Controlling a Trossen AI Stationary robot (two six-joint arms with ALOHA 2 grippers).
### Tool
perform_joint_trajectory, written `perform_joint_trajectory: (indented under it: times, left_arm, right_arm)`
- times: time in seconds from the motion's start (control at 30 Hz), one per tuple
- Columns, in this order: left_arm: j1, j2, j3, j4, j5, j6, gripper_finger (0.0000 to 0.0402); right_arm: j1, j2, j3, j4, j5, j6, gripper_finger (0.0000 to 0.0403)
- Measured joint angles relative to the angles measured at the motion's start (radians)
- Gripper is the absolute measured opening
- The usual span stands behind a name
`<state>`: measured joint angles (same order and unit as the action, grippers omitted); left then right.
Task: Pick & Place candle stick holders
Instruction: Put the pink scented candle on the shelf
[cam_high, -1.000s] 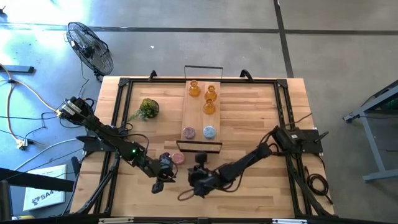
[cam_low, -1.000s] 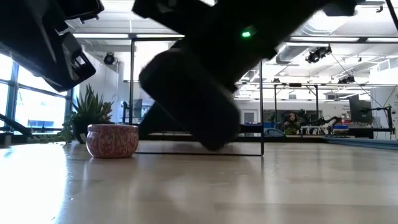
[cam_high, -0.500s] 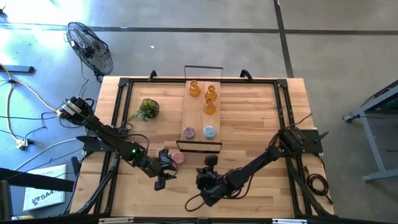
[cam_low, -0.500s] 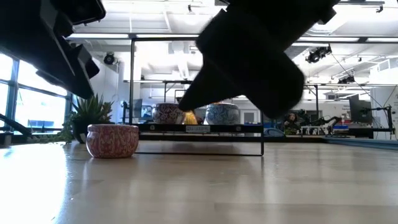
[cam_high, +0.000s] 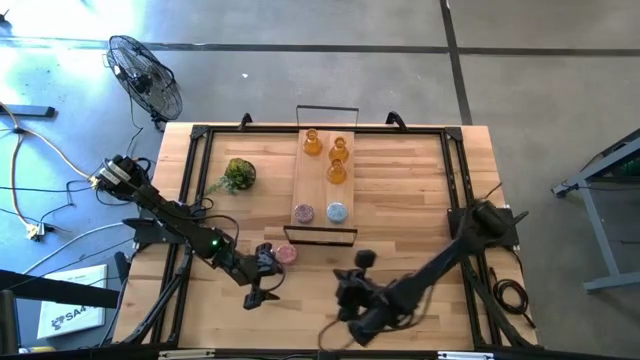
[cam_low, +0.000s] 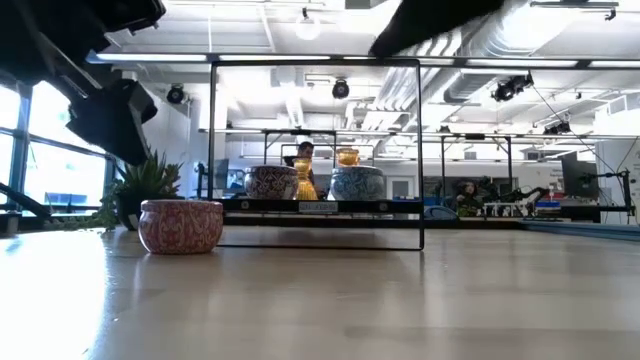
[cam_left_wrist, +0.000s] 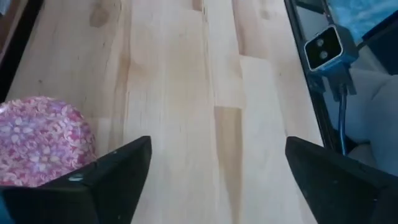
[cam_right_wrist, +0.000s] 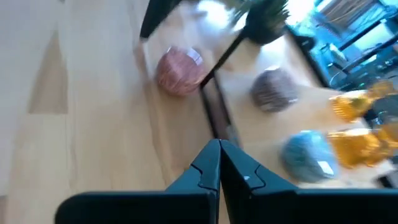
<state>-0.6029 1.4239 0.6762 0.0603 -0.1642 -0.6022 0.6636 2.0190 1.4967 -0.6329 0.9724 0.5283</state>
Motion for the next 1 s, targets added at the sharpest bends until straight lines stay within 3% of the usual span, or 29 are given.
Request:
perform_joint_trajectory:
  times: [0.2, 0.4, 0.53, 0.8, 1.0]
  left_arm:
    - [0.001, 0.0, 0.0, 0.002, 0.023, -0.061, 0.0374]
    - [0.054, 0.0, 0.037, -0.032, 0.013, -0.105, 0.0374]
    - [0.081, 0.0, 0.14, -0.217, -0.011, -0.037, 0.0374]
    - [0.079, 0.0, 0.388, -0.657, -0.191, 0.053, 0.0374]
    - [0.115, 0.015, 0.413, -0.78, -0.19, 0.05, 0.0374]
  right_arm:
    - [0.114, -0.148, 0.0, -0.171, 0.137, 0.158, 0.0]
    - [0.222, -0.247, 0.0, -0.325, 0.208, 0.333, 0.0001]
    - [0.277, -0.267, 0.0, -0.401, 0.249, 0.429, 0.0001]
    - [0.324, -0.266, -0.018, -0.485, 0.251, 0.564, 0.0001]
    - [0.326, -0.265, -0.067, -0.498, 0.243, 0.637, 0.0001]
